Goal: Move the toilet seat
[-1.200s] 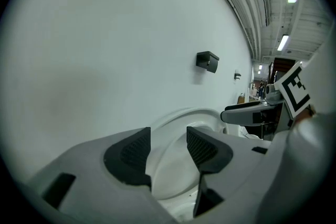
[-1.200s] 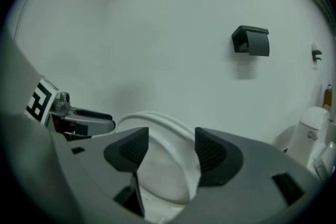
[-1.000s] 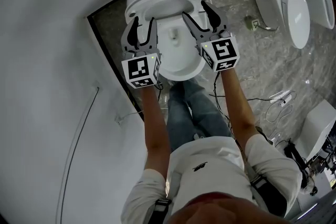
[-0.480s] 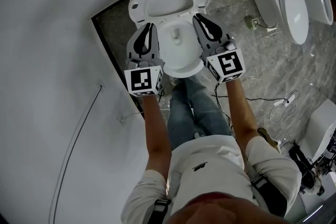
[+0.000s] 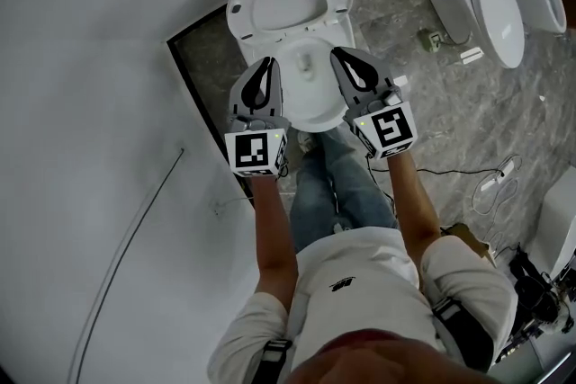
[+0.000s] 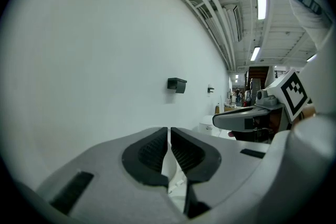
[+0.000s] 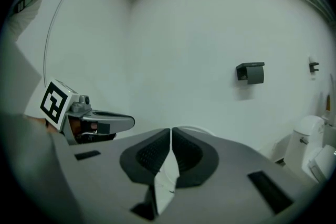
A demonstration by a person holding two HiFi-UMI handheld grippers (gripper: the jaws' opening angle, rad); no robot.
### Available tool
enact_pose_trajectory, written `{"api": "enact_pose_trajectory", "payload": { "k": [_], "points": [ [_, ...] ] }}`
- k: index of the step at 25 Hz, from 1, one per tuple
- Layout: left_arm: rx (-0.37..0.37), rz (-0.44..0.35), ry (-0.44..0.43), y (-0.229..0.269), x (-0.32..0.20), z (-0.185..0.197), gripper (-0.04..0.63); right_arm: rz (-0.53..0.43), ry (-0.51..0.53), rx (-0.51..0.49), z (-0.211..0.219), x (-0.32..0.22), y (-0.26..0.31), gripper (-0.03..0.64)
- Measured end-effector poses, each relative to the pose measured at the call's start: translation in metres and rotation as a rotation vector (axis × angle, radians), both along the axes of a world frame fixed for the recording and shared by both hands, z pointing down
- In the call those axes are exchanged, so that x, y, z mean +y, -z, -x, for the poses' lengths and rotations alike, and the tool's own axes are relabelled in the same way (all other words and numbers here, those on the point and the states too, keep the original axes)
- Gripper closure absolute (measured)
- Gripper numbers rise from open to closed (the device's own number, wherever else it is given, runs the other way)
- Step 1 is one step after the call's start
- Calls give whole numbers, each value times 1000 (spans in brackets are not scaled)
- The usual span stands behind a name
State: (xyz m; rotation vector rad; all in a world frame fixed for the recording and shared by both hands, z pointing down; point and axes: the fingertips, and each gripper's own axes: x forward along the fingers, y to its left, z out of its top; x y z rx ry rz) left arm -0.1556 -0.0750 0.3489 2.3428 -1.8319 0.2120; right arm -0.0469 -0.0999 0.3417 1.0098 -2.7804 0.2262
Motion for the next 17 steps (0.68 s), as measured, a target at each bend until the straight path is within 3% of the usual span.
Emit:
{"api": "enact_pose_trajectory", "payload": {
  "k": [17],
  "points": [
    [-10,-51,-31,42,42,-19,554,-33,-25,-16,-20,43,36,580]
  ]
}}
